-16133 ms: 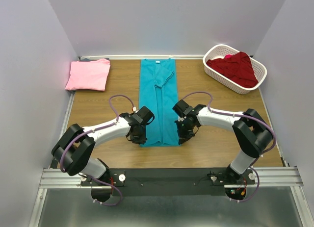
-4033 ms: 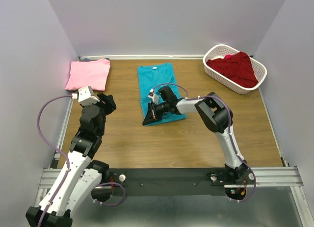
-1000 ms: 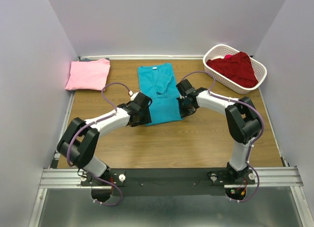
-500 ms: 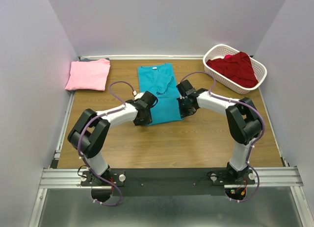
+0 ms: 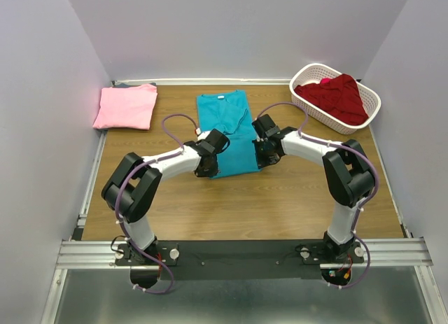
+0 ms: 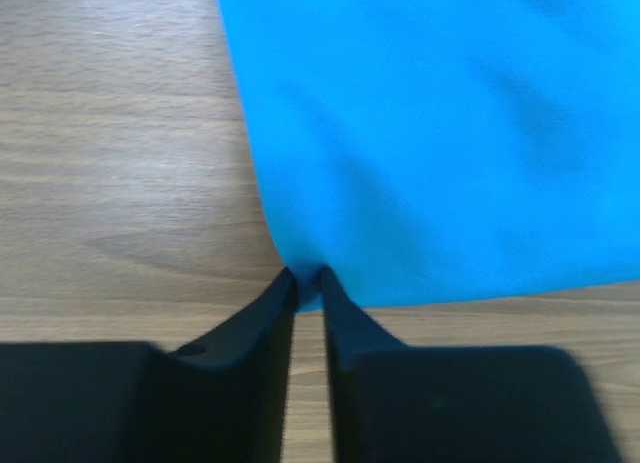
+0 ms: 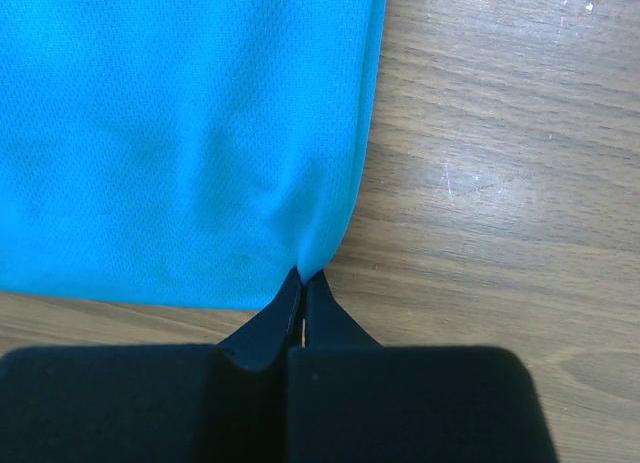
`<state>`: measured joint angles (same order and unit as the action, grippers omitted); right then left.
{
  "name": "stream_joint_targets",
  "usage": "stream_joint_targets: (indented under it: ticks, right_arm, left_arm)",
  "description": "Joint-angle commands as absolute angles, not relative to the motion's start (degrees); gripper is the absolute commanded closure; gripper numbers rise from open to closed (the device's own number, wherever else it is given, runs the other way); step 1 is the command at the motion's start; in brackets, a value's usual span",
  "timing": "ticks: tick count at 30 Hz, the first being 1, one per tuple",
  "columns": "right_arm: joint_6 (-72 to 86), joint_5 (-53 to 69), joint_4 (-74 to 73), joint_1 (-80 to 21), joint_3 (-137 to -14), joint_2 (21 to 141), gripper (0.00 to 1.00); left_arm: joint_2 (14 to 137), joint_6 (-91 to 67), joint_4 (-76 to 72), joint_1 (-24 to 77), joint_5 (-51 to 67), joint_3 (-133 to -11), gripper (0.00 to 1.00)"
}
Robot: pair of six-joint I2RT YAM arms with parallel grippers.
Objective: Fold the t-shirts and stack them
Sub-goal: Fold the tshirt
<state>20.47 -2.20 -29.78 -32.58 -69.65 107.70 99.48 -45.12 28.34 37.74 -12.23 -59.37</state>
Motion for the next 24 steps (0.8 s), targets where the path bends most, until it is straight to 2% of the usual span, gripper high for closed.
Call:
stream_joint_targets:
  ticks: [1,2,3,14,19,24]
  right_arm:
    - [19.2,-4.1,-35.2,-33.2,-65.1,111.6,0.99]
    - [19.2,-4.5,-35.2,-33.1,-65.0,111.4,0.99]
    - [19.2,-4.9,-35.1,-33.1,-65.0,111.3,0.99]
    - [17.5,-5.1,-38.6,-33.2,-64.9,103.9,0.99]
    - [18.2,-2.8,-47.4,-34.2,-60.4,95.2,0.99]
    - [21.4,4.7,-58.0,-35.7,-57.2,84.2,0.99]
  left_arm:
    - [105.9,-44.5,30.4,38.3,-8.8,-55.4,0.88]
    - [106.0,-44.3,30.5,38.3,-8.7,-55.2,0.92]
    - [105.9,-44.3,30.3,38.3,-8.6,-55.1,1.00]
    - [99.3,-42.1,35.2,39.1,-8.2,-55.5,1.00]
    - [89.8,-43.8,44.5,48.7,-7.1,-53.7,1.00]
    - [80.1,-50.4,49.2,58.3,2.5,-50.3,1.00]
